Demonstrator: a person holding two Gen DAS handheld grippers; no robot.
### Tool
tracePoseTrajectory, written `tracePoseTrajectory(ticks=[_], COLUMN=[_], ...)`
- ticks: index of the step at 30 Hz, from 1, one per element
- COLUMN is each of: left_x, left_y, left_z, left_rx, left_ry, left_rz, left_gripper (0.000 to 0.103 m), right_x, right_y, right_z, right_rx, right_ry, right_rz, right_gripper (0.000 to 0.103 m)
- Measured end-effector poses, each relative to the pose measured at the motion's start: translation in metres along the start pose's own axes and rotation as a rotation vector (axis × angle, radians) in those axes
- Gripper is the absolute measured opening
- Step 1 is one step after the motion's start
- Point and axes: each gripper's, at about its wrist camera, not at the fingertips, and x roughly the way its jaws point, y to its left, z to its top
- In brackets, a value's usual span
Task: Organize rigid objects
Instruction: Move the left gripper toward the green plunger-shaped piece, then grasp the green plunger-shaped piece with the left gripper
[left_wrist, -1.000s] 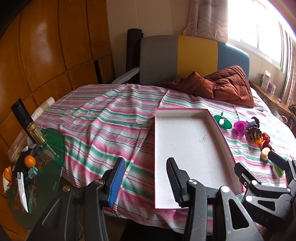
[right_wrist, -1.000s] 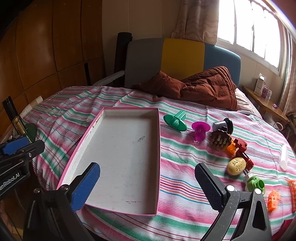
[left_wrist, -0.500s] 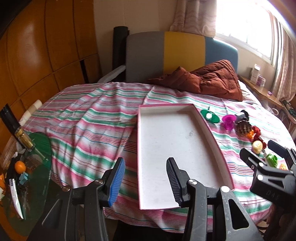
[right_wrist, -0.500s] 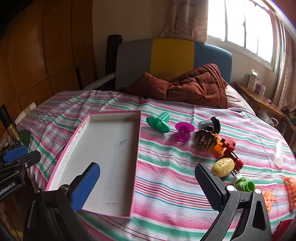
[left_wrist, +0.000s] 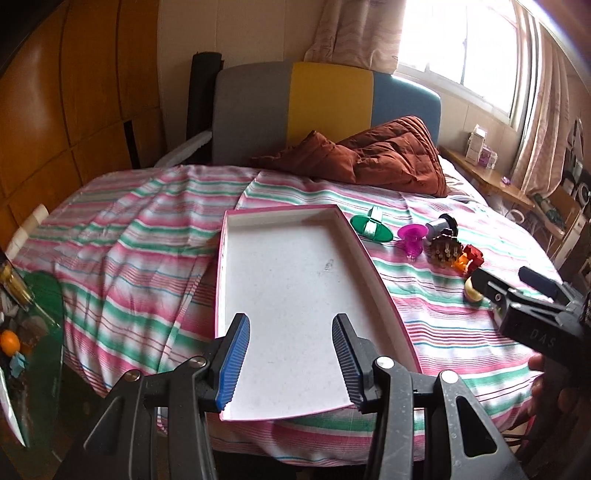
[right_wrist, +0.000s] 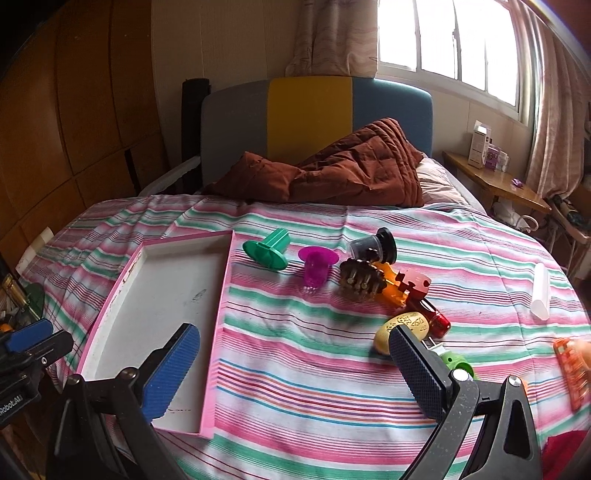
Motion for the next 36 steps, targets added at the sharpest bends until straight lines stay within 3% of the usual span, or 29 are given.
tracePoseTrajectory(ticks=[2,8,10,19,22,26,30,36], left_x=[0.002,0.021,0.028,0.06,0.078,0.118,0.158,0.213], left_y=[-0.003,-0.004,-0.005,-0.039,-0.066,-0.098,-0.126,-0.157], left_z=[0.001,0.011,0.016,0.065,0.088,0.113,0.131,0.143], left_rx=[0.004,-0.008,-0.019,0.06,0.169,0.289,0.357,0.425], left_ry=[0.006,0.074,0.1,0.134,0.126,0.173,0.225,0.277], left_rz=[-0.006,-0.128,-0.169,-0.261,-0.262,-0.235,-0.202,-0.15], left_gripper=[0.047,0.048,0.056,0.057,0.057,0.057,0.057,0.048], right_x=[0.001,0.007,0.006,-0.002,-0.001,-0.004,-0.009,-0.01], right_y=[-0.009,-0.066,-0.088,-0.174,-0.183,-0.182,-0.189,-0.204], right_z=[0.001,0.002,0.002,-0.004,-0.005,-0.003,0.0,0.0], right_rx=[0.018,0.118,0.151,0.237,0.272,0.245,0.268,0.334], right_ry=[0.006,0.05,0.054,0.032,0.024,0.017,0.002,0.002], right_rz=[0.007,-0.036,-0.056,-0.147,-0.13,-0.128,-0.115,-0.113], right_gripper=[0.103,0.103,0.103,0.103,0.103,0.103,0.103,0.103])
